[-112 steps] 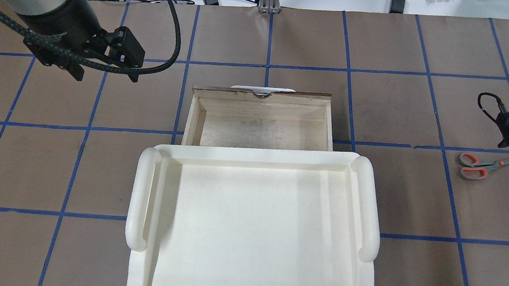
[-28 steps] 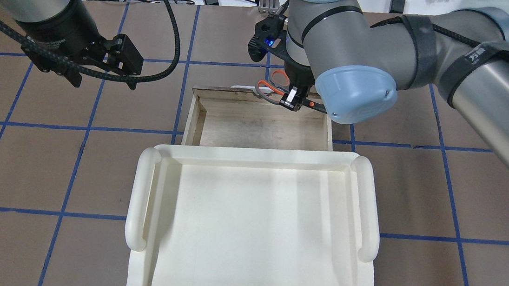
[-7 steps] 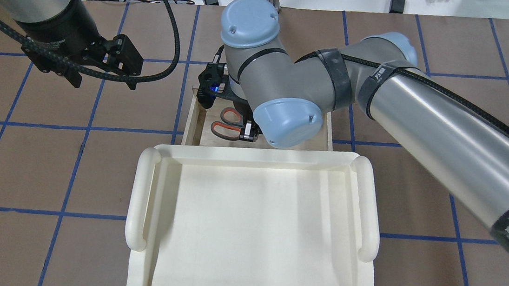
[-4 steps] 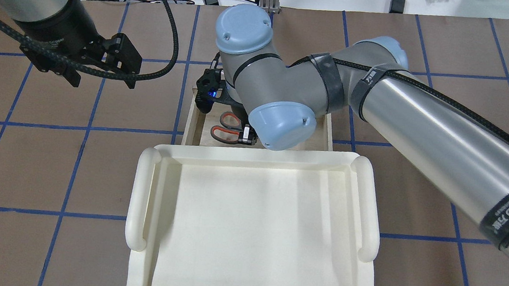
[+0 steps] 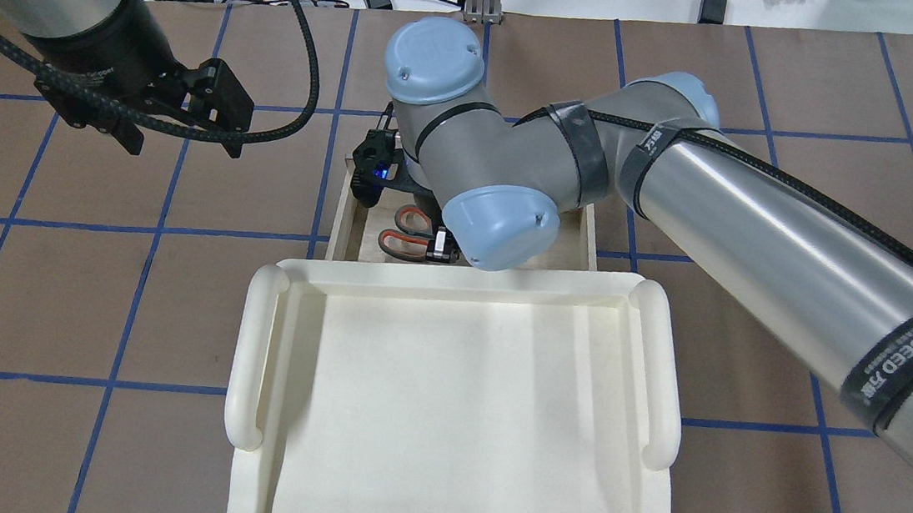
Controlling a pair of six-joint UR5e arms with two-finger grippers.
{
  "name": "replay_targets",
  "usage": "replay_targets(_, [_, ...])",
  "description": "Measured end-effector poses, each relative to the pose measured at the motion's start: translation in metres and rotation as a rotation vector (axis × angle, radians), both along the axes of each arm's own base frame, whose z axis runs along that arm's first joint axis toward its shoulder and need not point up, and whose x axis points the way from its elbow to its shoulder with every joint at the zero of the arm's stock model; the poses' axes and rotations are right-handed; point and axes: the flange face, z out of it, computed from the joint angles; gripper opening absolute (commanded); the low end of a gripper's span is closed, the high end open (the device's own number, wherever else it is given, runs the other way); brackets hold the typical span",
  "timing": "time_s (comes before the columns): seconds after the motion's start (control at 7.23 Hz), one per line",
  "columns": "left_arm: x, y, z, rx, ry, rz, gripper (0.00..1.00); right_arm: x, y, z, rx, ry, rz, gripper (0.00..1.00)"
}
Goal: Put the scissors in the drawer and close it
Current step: 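Lower the scissors into the drawer and open the right gripper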
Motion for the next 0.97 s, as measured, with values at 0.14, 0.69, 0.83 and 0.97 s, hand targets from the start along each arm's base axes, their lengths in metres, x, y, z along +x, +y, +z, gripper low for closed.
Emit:
replay_targets(0.14, [0.000,-0.001,0.000,0.001,0.002,-0.001,1.00,0.000,-0.001,-0.003,0.002,0.001,-0.001,0.40])
replay_targets(0.69, [0.001,-0.006,-0.006,0.009,0.000,-0.040,1.00,0.001,0.006,0.011,-0.006,-0.011,-0.007,0.88])
replay_targets(0.83, [0.001,-0.007,-0.006,0.009,-0.002,-0.050,1.00,-0.002,0.010,0.025,-0.015,-0.019,-0.009,0.91])
replay_targets(0.97, [0.001,-0.007,-0.006,0.007,-0.003,-0.054,1.00,-0.007,0.010,0.043,-0.038,-0.032,-0.017,0.93])
